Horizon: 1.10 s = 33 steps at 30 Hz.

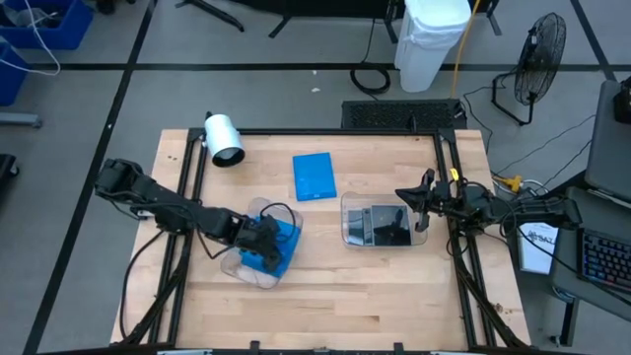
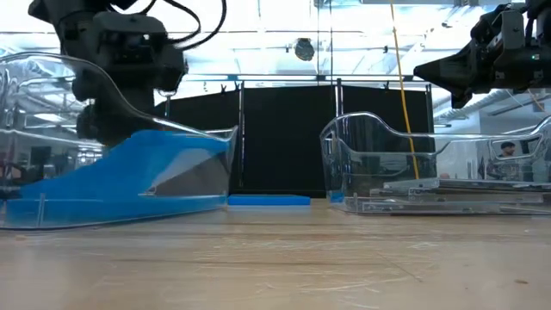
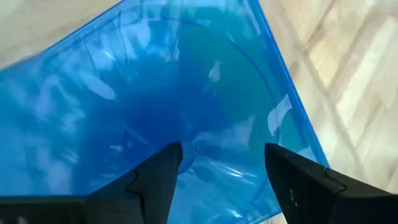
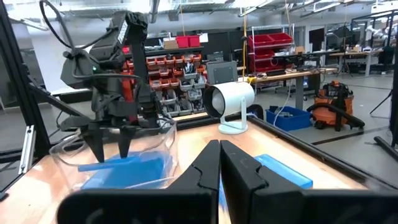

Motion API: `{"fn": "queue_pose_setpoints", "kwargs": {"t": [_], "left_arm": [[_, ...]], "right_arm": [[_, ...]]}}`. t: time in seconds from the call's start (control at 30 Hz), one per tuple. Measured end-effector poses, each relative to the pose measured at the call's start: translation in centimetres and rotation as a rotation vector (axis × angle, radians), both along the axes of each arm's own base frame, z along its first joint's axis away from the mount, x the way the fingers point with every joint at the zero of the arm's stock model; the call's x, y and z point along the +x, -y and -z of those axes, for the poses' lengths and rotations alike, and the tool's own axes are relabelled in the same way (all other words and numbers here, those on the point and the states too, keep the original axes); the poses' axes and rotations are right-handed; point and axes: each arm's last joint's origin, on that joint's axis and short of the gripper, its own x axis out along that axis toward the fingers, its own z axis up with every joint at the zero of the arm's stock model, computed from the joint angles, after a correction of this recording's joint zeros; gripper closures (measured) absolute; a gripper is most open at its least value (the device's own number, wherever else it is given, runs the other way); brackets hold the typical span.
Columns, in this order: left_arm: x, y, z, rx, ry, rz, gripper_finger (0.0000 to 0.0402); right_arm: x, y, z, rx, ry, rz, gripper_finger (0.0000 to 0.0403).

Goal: Pick & place jewel cases by type
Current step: Put the blue CD case into the left transparent bin

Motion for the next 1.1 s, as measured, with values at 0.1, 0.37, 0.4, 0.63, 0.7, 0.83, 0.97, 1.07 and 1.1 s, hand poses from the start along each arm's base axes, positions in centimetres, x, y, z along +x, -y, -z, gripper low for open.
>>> {"fn": "queue_pose_setpoints", "kwargs": {"t": [0.1, 0.37, 0.4, 0.63, 0.7, 0.83, 0.97, 1.07, 1.1], "left_arm": [[0.0, 0.0, -1.0, 0.013, 0.020, 0.031, 0.0156], [-0.5, 0.0, -5.7, 0.059, 0.218, 0.055, 0.0156], [-0.5, 0.1, -6.3, 0.064, 0.252, 0.072, 0.0156], [-0.4, 1.2, -7.5, 0.114, 0.373, 0.260, 0.0156], [0.0, 1.5, -7.3, 0.112, 0.386, 0.273, 0.0156], [0.7, 1.7, -6.6, 0.076, 0.383, 0.215, 0.0156], [1.5, 2.0, -5.8, -0.078, 0.360, 0.072, 0.0156], [1.8, 1.2, -5.6, -0.171, 0.317, -0.085, 0.0156], [1.8, 1.0, -5.6, -0.179, 0.309, -0.100, 0.0156]], "right_arm": [[0.0, 0.0, 0.0, 0.000, -0.002, -0.001, 0.0399], [0.1, 0.0, 0.1, 0.000, -0.011, -0.001, 0.0399], [0.1, 0.0, 0.1, 0.000, -0.011, -0.001, 0.0398], [0.1, 0.0, 0.1, 0.000, -0.011, 0.000, 0.0399], [0.1, 0.0, 0.1, 0.000, -0.009, 0.000, 0.0399], [0.1, 0.0, 0.1, 0.000, -0.014, 0.000, 0.0399], [0.1, 0.0, 0.1, 0.000, -0.015, 0.000, 0.0398], [0.2, 0.0, 0.2, 0.000, -0.018, 0.000, 0.0399], [0.2, 0.0, 0.2, 0.000, -0.019, 0.000, 0.0399]]}}
